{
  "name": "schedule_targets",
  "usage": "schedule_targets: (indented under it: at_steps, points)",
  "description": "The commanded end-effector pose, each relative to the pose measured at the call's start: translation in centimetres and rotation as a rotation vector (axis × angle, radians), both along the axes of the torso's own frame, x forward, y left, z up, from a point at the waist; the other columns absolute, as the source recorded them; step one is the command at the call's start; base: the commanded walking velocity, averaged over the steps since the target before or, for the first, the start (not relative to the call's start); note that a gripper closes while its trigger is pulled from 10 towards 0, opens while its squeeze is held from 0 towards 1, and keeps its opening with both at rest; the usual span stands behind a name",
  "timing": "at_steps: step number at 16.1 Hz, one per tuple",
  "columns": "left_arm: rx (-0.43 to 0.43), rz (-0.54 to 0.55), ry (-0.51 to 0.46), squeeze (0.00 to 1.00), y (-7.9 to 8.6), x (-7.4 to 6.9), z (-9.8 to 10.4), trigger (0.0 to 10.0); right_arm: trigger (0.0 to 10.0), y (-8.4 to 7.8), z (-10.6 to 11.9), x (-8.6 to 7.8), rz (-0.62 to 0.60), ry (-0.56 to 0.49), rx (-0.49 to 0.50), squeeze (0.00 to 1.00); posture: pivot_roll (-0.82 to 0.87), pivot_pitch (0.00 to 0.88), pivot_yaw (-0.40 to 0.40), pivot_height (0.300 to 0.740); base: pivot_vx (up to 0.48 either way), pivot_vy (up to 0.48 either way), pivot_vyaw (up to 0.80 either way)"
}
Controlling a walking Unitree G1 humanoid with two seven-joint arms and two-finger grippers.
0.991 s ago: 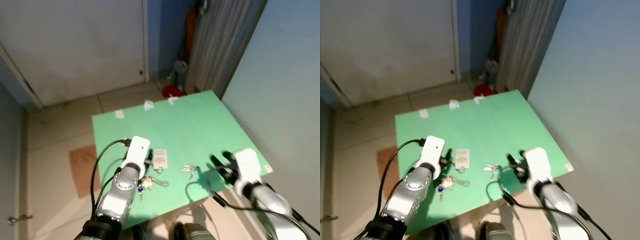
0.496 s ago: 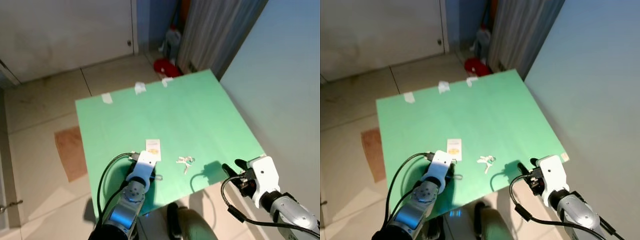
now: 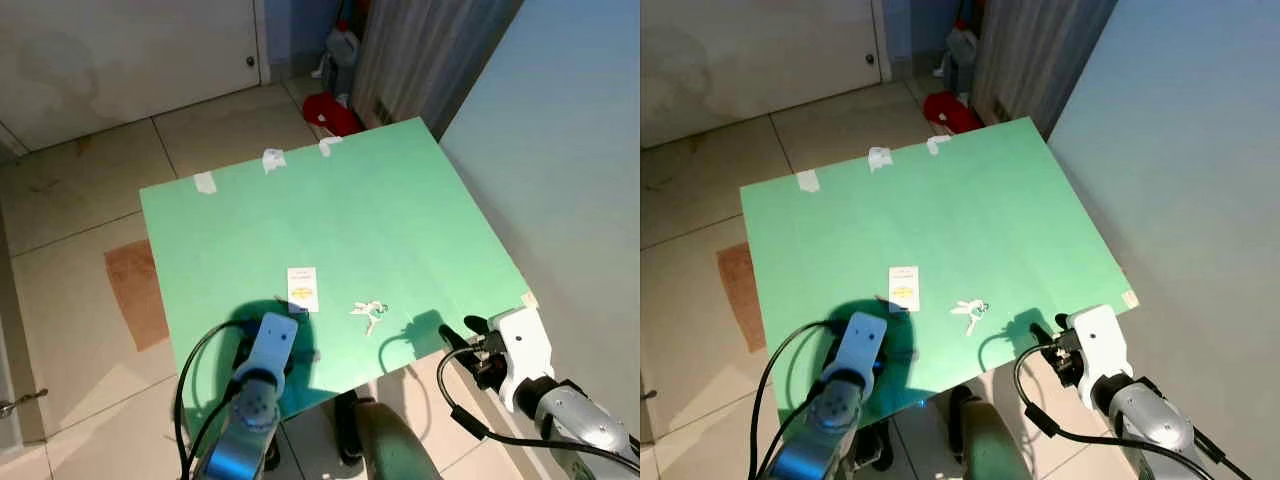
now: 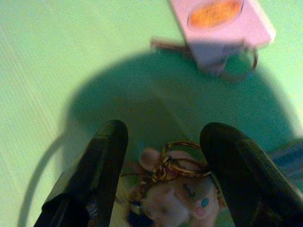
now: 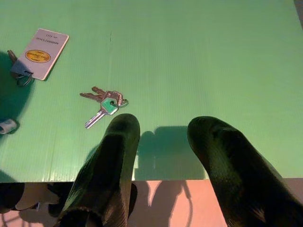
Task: Hang keys on a hook
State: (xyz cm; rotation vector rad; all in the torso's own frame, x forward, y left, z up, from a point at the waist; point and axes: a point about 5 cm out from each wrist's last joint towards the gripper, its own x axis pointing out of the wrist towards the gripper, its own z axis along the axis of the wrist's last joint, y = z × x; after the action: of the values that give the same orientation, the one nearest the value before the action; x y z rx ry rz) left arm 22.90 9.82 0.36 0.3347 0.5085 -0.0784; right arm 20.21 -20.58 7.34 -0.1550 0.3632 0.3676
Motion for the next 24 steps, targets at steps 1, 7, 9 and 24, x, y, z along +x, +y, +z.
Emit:
schedule_targets:
  at_steps: [1,7,9,24]
  points:
    - [-0.040,-0.010,0.068,0.00,-2.0,-1.1,-0.8,10.0,10.0,-0.1,-0.2,-0.4,-0.005,0.029,0.007,0.00,-0.32,0.321,-0.074,0.740,0.000,0.000,0.00]
    - [-0.090,0.002,0.258,0.00,-1.6,-2.9,-3.7,0.0,10.0,0.0,-0.6,-0.8,-0.015,0.046,0.003,0.00,-0.33,0.331,-0.065,0.740,0.000,0.000,0.00]
    - [-0.164,0.003,0.260,0.00,-1.8,-2.6,-4.1,0.0,10.0,0.1,-0.6,-0.8,-0.018,0.050,0.003,0.00,-0.34,0.335,-0.066,0.740,0.000,0.000,0.00]
    - [-0.372,-0.147,-0.295,0.00,0.8,4.7,8.6,0.0,10.0,2.8,-1.4,2.6,-0.022,-0.016,0.071,0.00,-0.25,0.197,-0.001,0.740,0.000,0.000,0.00]
